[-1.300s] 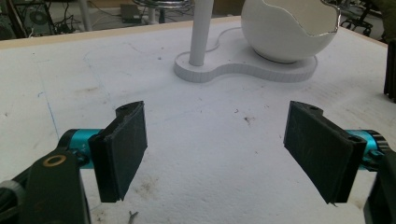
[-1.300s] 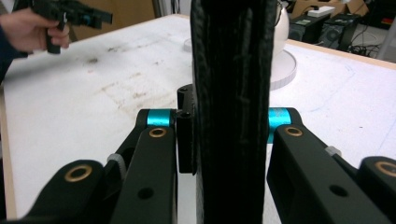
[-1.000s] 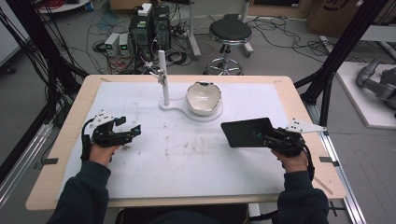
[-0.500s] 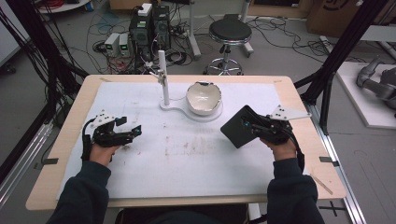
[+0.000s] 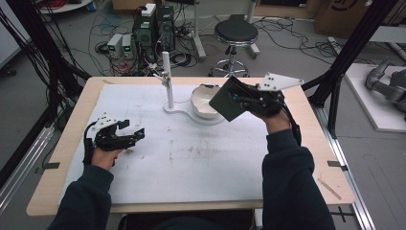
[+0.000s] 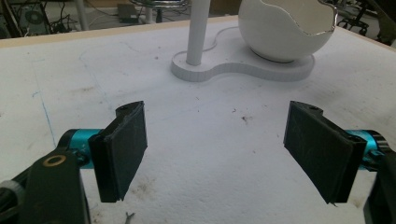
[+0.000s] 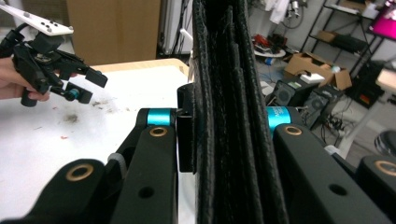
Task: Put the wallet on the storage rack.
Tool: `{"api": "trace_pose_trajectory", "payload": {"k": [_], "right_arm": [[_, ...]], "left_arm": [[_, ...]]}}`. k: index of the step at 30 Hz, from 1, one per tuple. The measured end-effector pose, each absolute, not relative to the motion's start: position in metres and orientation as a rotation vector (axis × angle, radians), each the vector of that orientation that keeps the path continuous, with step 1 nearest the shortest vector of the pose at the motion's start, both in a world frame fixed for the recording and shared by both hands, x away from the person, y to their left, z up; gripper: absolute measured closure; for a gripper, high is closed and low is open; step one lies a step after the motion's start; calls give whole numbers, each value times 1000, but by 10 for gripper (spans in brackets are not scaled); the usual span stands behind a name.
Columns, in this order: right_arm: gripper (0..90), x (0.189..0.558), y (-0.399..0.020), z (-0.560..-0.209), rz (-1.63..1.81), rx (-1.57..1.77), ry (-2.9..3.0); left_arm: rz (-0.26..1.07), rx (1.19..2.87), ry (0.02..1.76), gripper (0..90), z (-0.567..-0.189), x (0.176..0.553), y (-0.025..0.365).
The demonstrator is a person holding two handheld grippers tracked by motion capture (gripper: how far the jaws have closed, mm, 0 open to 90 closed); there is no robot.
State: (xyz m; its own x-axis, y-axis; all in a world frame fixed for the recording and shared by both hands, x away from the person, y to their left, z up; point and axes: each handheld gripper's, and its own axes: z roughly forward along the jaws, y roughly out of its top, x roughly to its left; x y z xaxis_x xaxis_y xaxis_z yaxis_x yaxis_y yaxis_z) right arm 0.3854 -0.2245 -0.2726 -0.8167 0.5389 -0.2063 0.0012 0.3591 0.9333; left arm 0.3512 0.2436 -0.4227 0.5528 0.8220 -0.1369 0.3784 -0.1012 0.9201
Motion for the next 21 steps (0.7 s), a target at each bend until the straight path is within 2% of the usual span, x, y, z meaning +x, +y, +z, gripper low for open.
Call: {"api": "trace_pose_trajectory", "payload": {"k": [13,21], "right_arm": [[736,439,-173,-264,1274,207,2193],[736,460,-156,-293,1095,145,2273]], "left_arm": [[503,1694,1022,214,-423,351,245],[502,1690,1025,214,-424,350,247]]}}
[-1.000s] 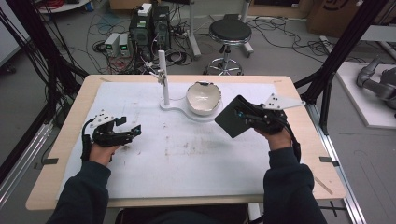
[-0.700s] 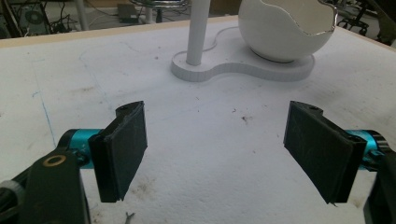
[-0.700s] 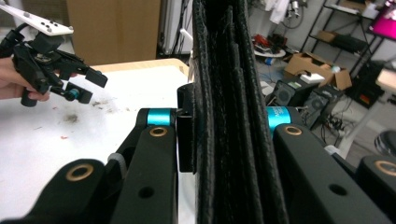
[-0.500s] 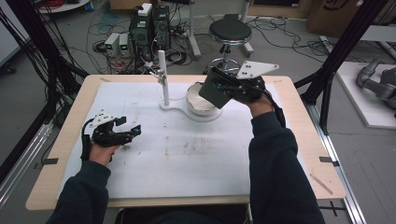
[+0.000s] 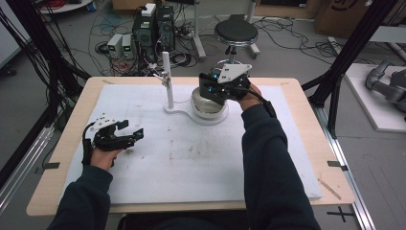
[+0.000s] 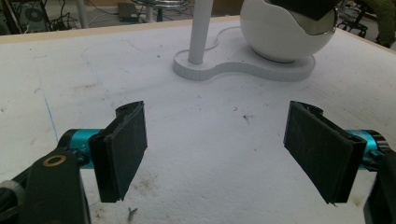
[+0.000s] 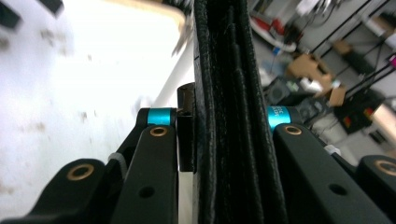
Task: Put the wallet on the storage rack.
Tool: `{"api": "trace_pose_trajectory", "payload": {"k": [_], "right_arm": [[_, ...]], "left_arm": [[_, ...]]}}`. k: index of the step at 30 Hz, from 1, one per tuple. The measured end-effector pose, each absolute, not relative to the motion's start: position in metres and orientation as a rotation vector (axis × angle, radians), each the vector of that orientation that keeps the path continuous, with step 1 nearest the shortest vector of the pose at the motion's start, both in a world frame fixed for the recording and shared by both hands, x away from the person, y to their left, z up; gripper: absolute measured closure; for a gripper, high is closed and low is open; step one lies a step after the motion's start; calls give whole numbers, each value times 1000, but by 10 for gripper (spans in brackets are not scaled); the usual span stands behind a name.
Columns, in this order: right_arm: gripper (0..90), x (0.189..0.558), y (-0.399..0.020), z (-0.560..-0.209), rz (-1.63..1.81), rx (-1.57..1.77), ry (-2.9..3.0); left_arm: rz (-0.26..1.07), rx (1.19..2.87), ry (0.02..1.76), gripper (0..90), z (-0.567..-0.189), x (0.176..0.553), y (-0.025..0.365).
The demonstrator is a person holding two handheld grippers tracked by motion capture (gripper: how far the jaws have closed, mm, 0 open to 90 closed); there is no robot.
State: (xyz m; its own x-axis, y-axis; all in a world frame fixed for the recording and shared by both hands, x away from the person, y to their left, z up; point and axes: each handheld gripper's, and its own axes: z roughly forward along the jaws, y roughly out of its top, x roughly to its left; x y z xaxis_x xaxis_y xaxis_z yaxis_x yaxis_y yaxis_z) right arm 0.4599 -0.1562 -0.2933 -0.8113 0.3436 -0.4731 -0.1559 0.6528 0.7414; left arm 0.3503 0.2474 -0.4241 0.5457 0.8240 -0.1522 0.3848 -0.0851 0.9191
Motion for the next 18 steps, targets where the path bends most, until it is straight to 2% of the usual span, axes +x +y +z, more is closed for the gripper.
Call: {"api": "trace_pose_trajectory", "payload": {"k": [9,13,15,18], "right_arm": [[727,465,-156,-325,1106,169,2334],[661,460,-153,-327,1107,161,2407],[558,457,-152,-327,1111,194,2430],[500,454,-153,-327,1116,238,2474]], "left_arm": [[505,1686,1032,214,-424,349,250],[509,1686,1030,214,-424,348,250],[508,1685,1030,214,-424,348,250],[510,1683,1031,214,-424,348,250]]}}
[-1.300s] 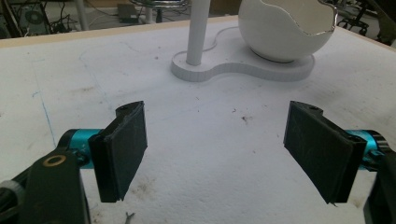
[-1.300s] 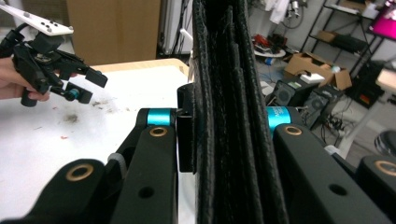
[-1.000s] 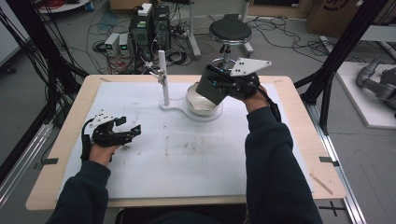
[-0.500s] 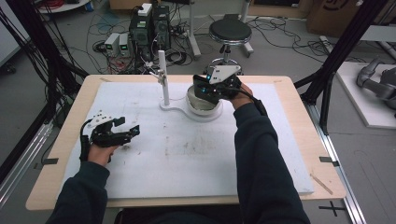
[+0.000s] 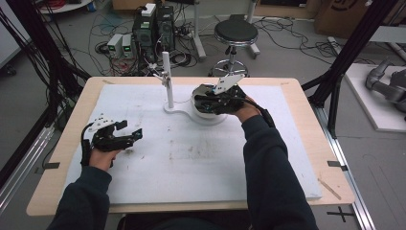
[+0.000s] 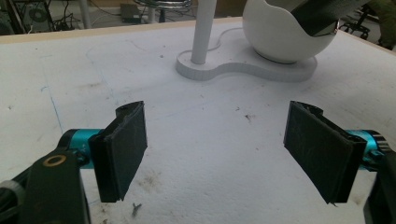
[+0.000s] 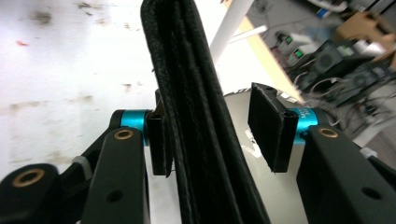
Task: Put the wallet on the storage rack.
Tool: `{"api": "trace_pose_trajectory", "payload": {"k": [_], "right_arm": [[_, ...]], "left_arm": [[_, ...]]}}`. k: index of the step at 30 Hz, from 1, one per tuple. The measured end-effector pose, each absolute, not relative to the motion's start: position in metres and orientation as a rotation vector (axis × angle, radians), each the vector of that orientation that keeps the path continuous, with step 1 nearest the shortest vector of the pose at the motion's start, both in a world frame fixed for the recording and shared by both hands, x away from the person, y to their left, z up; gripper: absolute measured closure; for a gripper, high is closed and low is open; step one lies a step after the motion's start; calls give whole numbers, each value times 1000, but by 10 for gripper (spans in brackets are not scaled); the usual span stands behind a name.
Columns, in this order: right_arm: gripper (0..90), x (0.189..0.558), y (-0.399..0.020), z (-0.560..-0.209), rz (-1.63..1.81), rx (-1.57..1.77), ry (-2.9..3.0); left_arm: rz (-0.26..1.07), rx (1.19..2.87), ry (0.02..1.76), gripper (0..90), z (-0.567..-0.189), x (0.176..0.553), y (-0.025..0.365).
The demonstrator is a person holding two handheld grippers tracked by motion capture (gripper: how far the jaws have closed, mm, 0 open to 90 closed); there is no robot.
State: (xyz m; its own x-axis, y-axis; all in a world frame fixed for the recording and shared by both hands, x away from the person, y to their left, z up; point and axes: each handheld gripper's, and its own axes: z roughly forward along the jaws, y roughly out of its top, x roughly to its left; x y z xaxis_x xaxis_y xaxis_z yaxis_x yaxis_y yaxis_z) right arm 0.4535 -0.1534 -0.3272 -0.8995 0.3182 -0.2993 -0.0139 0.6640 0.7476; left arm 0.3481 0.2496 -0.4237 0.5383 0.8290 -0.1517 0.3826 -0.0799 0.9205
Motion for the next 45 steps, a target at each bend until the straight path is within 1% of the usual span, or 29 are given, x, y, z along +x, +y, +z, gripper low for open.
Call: {"api": "trace_pose_trajectory", "payload": {"k": [1,3,5,6,7,9,10,15,22,32,36,38,39,41,42,45], "right_arm": [[462,452,-155,-326,1129,267,2480],[429,449,-158,-322,1165,319,2489],[447,445,-162,-319,1176,330,2497],[468,442,-164,-319,1209,331,2487],[511,439,-167,-319,1235,328,2469],[528,433,-173,-322,1258,343,2480],[566,432,-175,-323,1251,368,2508],[575,421,-176,-332,1235,331,2521],[604,417,-180,-347,1263,308,2502],[642,424,-177,-349,1250,312,2457],[640,424,-176,-348,1244,334,2472],[618,424,-176,-348,1244,347,2471],[578,424,-176,-348,1244,361,2470],[429,423,-176,-348,1246,454,2467],[391,423,-178,-348,1264,481,2457],[387,416,-187,-343,1311,496,2418]], "left_arm": [[510,1685,1030,214,-424,348,250],[509,1683,1031,214,-424,348,250],[509,1683,1031,214,-424,348,250],[509,1683,1032,214,-423,348,250],[508,1679,1033,214,-423,348,250],[509,1680,1033,214,-423,348,250],[509,1683,1031,214,-423,348,250],[509,1685,1029,214,-423,347,249],[508,1689,1029,214,-423,347,249],[507,1687,1032,214,-424,348,249],[506,1688,1029,214,-424,348,248],[507,1687,1030,214,-423,347,249],[508,1688,1030,214,-423,347,249],[508,1683,1032,214,-423,347,250],[508,1681,1034,214,-423,348,250],[508,1686,1032,214,-424,348,250]]}}
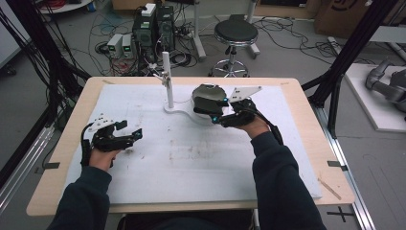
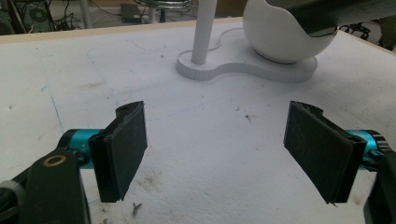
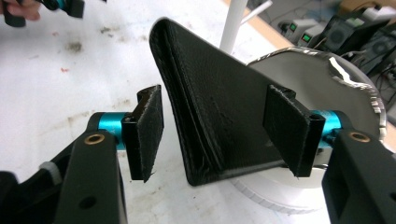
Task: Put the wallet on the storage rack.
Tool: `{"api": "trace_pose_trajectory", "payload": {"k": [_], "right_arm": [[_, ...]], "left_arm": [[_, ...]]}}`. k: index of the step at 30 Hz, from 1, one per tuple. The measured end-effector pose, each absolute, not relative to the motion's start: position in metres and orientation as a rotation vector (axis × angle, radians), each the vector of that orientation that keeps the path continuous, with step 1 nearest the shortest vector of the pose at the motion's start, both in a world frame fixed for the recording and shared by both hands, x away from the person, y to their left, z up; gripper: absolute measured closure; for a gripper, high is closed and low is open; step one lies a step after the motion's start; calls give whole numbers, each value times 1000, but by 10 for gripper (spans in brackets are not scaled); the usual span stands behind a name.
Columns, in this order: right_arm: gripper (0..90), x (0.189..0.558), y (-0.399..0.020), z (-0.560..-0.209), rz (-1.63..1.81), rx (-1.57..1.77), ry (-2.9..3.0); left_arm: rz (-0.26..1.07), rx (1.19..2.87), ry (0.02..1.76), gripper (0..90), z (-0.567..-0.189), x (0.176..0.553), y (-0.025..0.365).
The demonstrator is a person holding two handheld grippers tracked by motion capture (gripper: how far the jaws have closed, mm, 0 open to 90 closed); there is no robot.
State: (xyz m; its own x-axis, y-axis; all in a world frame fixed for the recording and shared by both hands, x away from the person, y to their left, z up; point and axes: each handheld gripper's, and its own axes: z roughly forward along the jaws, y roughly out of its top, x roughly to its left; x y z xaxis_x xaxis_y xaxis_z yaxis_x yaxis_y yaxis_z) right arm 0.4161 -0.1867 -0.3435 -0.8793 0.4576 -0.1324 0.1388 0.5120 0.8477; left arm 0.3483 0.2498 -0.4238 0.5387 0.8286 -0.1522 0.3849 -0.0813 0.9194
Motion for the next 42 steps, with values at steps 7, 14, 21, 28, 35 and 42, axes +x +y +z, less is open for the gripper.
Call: {"api": "trace_pose_trajectory", "payload": {"k": [7,14,21,28,35,42], "right_arm": [[351,397,-221,-337,1360,597,2314],[244,372,-267,-352,1305,813,2173],[216,348,-306,-382,1241,994,2088],[215,341,-319,-399,1196,1042,2088],[215,338,-320,-400,1197,1047,2084],[215,332,-329,-399,1220,1067,2039]], "left_arm": [[509,1683,1033,214,-423,348,250],[525,1673,1031,202,-422,348,250],[524,1660,1018,199,-420,348,250],[526,1656,1018,199,-420,350,249],[536,1653,1018,199,-418,348,249],[540,1651,1007,201,-416,345,249]]}}
